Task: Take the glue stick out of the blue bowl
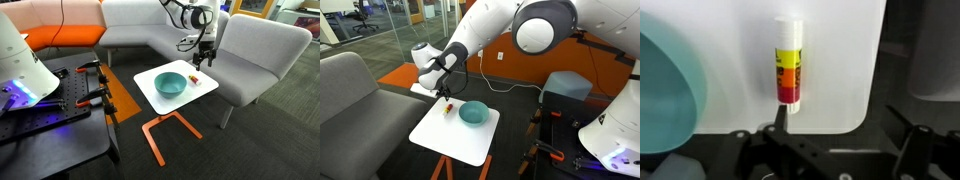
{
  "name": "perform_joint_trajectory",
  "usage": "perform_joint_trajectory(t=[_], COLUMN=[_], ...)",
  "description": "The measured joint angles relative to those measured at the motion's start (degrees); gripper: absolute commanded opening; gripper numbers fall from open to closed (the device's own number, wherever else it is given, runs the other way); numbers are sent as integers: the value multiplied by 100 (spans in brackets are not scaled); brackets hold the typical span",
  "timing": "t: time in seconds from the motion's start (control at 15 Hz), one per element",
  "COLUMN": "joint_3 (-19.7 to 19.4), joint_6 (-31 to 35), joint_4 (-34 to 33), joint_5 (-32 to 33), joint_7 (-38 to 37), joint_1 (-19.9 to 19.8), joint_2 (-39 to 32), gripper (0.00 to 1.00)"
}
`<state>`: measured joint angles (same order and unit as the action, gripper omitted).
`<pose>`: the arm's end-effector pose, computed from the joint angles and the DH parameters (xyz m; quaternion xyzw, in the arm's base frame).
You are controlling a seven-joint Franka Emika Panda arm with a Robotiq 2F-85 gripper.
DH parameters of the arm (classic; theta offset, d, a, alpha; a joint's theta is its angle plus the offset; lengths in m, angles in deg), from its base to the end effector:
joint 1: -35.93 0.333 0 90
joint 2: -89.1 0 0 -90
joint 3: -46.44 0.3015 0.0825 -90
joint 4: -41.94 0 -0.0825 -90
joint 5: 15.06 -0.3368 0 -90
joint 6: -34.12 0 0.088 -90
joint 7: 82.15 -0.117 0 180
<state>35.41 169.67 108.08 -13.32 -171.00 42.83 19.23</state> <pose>0.6951 -0.0124 0.0653 0.7361 -0.6693 0.0711 0.0715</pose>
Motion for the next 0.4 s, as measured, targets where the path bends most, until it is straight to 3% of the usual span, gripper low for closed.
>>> perform_joint_trajectory(t=[0.4], joint_3=[-25], joint_6=[-556], joint_4=[1083], joint_5=[26], joint_7=[244], joint_1=[142], joint_2=[1090], gripper=[100])
